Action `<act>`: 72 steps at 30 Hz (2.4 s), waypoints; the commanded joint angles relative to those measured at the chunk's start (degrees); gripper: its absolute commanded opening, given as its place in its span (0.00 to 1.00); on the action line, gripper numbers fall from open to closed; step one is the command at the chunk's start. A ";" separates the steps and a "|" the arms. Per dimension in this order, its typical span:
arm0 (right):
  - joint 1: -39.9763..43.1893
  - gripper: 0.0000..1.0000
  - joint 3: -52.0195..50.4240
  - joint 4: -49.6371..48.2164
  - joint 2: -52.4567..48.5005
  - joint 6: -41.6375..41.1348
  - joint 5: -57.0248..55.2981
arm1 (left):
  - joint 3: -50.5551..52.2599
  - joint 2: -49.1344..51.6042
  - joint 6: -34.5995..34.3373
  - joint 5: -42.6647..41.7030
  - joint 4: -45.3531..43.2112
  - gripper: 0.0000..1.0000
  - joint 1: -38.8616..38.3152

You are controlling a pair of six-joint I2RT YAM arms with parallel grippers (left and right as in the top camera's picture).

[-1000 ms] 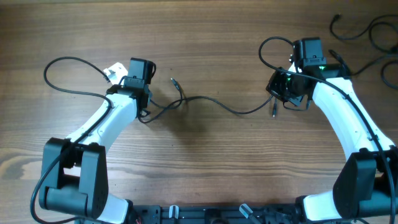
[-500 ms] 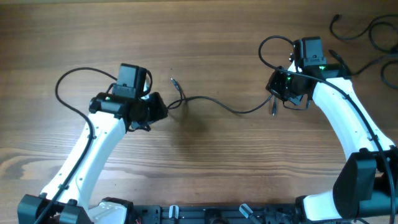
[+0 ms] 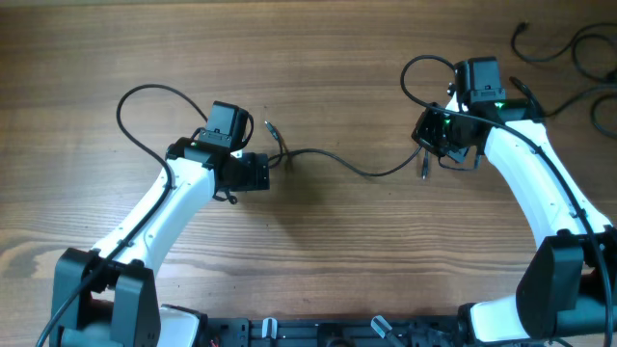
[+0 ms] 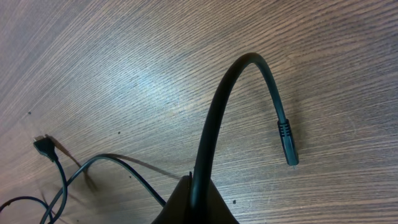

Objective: Untangle cables

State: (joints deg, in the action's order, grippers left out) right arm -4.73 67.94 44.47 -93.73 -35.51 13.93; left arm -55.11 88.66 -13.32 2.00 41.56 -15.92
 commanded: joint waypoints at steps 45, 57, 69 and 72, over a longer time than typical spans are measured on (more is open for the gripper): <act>0.09 0.04 -0.09 2.32 0.31 -2.64 -13.05 | -7.15 -27.82 -11.34 -19.63 -0.52 0.27 20.41; 0.09 0.08 -0.09 2.19 0.31 -2.62 -10.88 | -7.15 -15.93 -0.33 -30.84 11.76 0.36 17.70; 0.09 0.09 -0.09 2.27 0.31 -2.19 -9.81 | 3.89 -8.61 -12.20 -22.95 17.20 0.07 14.27; 0.09 0.09 -0.09 1.79 0.31 -2.21 -8.92 | 8.50 -8.61 -15.85 -22.93 9.94 0.11 14.27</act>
State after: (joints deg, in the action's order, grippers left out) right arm -4.78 67.94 46.59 -93.73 -37.50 3.55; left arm -49.95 79.79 -24.58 -21.43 55.59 -1.45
